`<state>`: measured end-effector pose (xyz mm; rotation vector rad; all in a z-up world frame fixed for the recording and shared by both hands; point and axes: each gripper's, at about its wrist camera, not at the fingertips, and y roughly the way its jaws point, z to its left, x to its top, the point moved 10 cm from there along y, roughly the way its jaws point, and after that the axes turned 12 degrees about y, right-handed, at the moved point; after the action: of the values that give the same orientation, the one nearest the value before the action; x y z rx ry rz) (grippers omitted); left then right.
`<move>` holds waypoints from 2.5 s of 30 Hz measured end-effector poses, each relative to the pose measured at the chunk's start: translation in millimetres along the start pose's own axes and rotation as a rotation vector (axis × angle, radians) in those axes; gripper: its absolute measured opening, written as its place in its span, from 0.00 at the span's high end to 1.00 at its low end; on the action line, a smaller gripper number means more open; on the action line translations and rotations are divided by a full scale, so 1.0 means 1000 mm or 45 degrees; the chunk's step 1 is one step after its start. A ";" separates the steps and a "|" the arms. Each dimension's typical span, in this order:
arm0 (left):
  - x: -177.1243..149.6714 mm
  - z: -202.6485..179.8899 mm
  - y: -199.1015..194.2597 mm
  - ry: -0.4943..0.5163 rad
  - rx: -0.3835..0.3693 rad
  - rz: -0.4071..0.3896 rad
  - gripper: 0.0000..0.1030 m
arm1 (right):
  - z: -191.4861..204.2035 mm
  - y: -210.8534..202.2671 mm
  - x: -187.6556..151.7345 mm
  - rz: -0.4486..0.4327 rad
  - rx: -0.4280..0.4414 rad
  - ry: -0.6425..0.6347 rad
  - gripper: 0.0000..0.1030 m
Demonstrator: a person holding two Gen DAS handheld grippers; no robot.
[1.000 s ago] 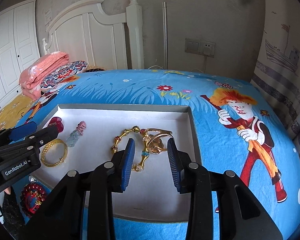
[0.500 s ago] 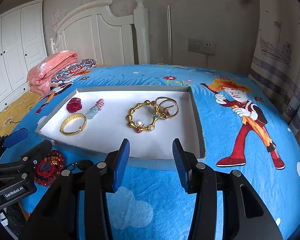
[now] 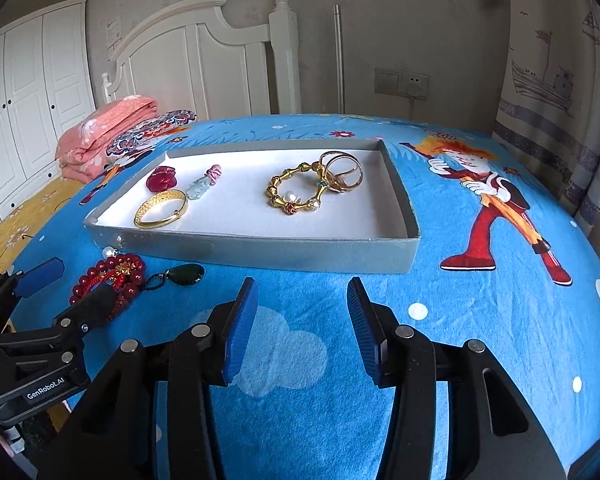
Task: Organize jewelry
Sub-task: 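Withdraw both open tools from the tray toward the red beaded items, then close the left tool on the red beaded tassel necklace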
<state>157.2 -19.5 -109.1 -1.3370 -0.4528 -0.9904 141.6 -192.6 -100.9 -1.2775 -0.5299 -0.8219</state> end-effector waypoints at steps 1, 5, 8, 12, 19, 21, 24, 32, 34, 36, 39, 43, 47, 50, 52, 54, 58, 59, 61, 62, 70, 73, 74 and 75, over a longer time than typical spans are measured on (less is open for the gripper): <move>0.000 0.000 -0.001 -0.002 -0.002 -0.006 0.20 | -0.001 0.000 -0.002 0.001 0.000 0.003 0.56; -0.001 -0.003 -0.006 0.003 -0.024 -0.025 0.20 | -0.001 -0.001 -0.007 -0.003 -0.004 0.006 0.56; -0.003 -0.009 -0.007 0.020 -0.040 -0.025 0.20 | 0.002 -0.003 -0.007 -0.019 0.005 -0.001 0.56; -0.008 -0.014 -0.007 0.028 -0.048 -0.015 0.20 | 0.007 -0.005 -0.010 -0.023 0.016 -0.024 0.56; -0.008 -0.011 -0.003 0.013 -0.050 -0.014 0.24 | 0.008 -0.006 -0.013 -0.023 0.019 -0.029 0.56; -0.009 -0.011 -0.002 0.008 -0.062 -0.006 0.33 | 0.008 -0.006 -0.013 -0.023 0.018 -0.031 0.56; -0.009 -0.011 -0.003 0.001 -0.076 -0.009 0.33 | 0.009 -0.005 -0.014 -0.020 0.020 -0.036 0.56; -0.007 -0.018 -0.012 -0.001 -0.148 -0.034 0.49 | 0.008 -0.005 -0.017 -0.017 0.019 -0.036 0.56; -0.008 -0.017 -0.014 -0.018 -0.152 -0.037 0.49 | 0.008 -0.005 -0.017 -0.015 0.019 -0.040 0.56; -0.009 -0.013 -0.013 -0.032 -0.135 -0.034 0.49 | 0.008 -0.004 -0.018 -0.012 0.020 -0.040 0.56; -0.010 -0.008 -0.011 -0.052 -0.137 -0.025 0.49 | 0.007 -0.004 -0.020 -0.006 0.021 -0.036 0.56; -0.008 -0.007 -0.009 -0.035 -0.121 -0.027 0.49 | 0.008 -0.005 -0.020 -0.008 0.024 -0.040 0.56; -0.004 -0.011 -0.007 -0.033 -0.144 -0.029 0.49 | 0.008 -0.005 -0.020 -0.009 0.025 -0.041 0.56; 0.002 -0.014 -0.003 -0.023 -0.152 -0.025 0.49 | 0.009 -0.005 -0.020 -0.009 0.026 -0.040 0.56; 0.006 -0.017 0.003 -0.021 -0.159 -0.019 0.49 | 0.010 -0.006 -0.020 -0.010 0.029 -0.042 0.56; 0.009 -0.019 0.008 -0.021 -0.163 -0.014 0.49 | 0.010 -0.006 -0.020 -0.010 0.030 -0.044 0.56; 0.011 -0.027 0.012 -0.011 -0.201 -0.021 0.75 | 0.008 -0.006 -0.020 -0.010 0.027 -0.036 0.56; 0.011 -0.029 0.010 0.000 -0.196 -0.030 0.82 | 0.008 -0.006 -0.020 -0.010 0.028 -0.033 0.56; 0.012 -0.031 0.005 0.031 -0.168 -0.054 0.92 | 0.008 -0.006 -0.020 -0.008 0.031 -0.033 0.56; 0.012 -0.031 0.003 0.041 -0.154 -0.064 0.93 | 0.009 -0.006 -0.020 -0.008 0.034 -0.037 0.56; 0.007 -0.010 -0.018 -0.004 -0.109 -0.101 0.94 | 0.024 -0.012 -0.017 -0.024 0.077 -0.072 0.56; 0.006 0.006 -0.025 -0.039 -0.088 -0.109 0.94 | 0.038 -0.015 -0.016 -0.032 0.111 -0.106 0.56; 0.006 0.011 -0.028 -0.051 -0.081 -0.113 0.94 | 0.043 -0.016 -0.016 -0.033 0.126 -0.116 0.56; 0.006 0.015 -0.031 -0.059 -0.073 -0.119 0.94 | 0.048 -0.017 -0.016 -0.032 0.139 -0.126 0.56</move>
<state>139.7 -4.7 -82.4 -1.4030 -0.5290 -1.0577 123.4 -143.6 -91.3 -1.2172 -0.6627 -0.7433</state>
